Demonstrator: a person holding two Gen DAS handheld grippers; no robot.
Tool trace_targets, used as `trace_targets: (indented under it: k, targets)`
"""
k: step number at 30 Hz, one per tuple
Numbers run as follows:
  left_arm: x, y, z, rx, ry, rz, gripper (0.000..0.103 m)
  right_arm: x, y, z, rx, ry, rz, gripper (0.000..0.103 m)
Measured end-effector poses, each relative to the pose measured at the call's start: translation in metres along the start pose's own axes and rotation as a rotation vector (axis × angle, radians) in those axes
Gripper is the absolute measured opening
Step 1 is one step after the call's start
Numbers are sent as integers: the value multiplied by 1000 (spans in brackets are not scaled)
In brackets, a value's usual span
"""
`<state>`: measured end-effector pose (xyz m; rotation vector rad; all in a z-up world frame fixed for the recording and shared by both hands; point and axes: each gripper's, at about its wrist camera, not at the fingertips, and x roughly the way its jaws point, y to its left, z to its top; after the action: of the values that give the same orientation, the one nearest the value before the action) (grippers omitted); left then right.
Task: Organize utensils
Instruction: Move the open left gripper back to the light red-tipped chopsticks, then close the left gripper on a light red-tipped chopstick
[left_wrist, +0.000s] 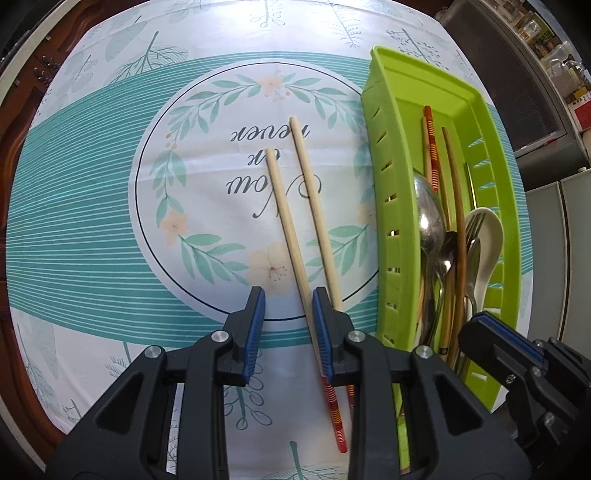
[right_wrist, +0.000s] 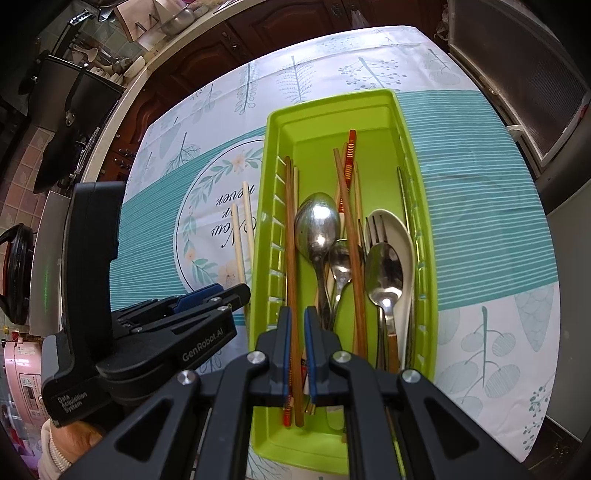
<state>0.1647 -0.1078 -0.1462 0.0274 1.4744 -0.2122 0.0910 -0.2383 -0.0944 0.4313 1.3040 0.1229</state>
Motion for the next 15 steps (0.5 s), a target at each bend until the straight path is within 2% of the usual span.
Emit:
trace_targets:
  k: [6, 11, 15]
  targets:
    - [2, 1, -11, 26, 29, 62, 23, 0, -1, -1, -1, 0, 1, 7]
    - [3, -1, -20, -4, 89, 37, 24, 0, -1, -2, 0, -1, 3, 7]
    - [2, -9, -36, 22, 73, 67, 23, -2, 0, -3, -7, -5, 2, 7]
